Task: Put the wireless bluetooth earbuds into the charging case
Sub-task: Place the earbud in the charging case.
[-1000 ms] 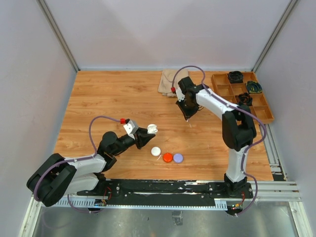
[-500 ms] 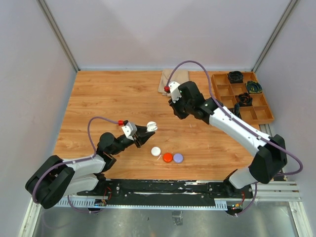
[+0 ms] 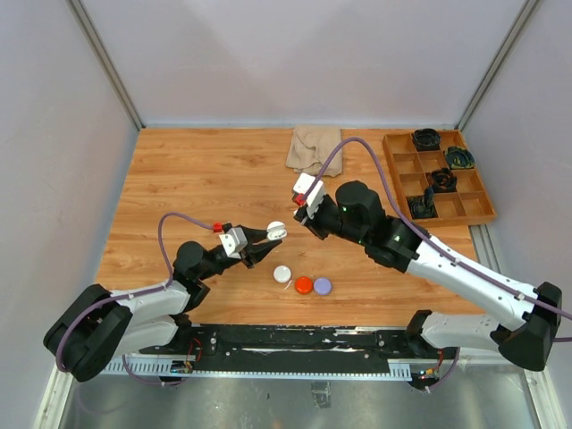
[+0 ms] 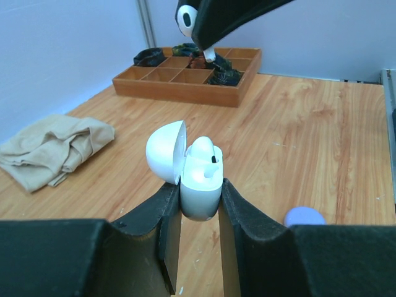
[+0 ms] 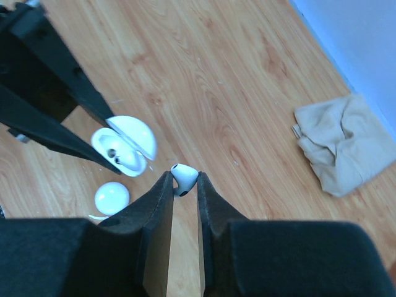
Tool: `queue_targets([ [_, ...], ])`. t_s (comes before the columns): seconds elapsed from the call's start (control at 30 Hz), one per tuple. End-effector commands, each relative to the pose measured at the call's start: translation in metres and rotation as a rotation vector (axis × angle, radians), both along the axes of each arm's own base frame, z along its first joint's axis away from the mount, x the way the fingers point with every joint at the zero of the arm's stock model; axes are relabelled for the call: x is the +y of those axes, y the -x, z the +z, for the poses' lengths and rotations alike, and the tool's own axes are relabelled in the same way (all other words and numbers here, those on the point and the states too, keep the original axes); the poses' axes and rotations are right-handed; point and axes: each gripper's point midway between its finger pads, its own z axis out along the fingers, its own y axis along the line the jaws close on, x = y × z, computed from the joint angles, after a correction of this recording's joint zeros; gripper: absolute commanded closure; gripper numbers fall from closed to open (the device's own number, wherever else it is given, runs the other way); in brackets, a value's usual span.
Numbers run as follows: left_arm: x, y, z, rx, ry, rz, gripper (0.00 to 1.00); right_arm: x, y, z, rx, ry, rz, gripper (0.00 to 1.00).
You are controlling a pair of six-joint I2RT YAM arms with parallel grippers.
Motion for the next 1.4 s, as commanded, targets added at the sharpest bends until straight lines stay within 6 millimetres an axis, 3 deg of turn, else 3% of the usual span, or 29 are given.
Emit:
queue_targets([
  [0.0,-0.002,0.003,0.031,-0.109,0.047,-0.029,1.00,0.022,0.022,0.023,-0.126,-0.082,0.118,0.96],
  [0.43,-0.002,0.007,0.043,-0.089,0.103,-0.042,1.00,0.050,0.052,0.015,-0.153,-0.168,0.251,0.95],
  [1.37,-0.001,0.012,0.053,-0.043,0.166,-0.061,1.00,0.063,0.048,-0.014,-0.149,-0.109,0.262,0.94],
])
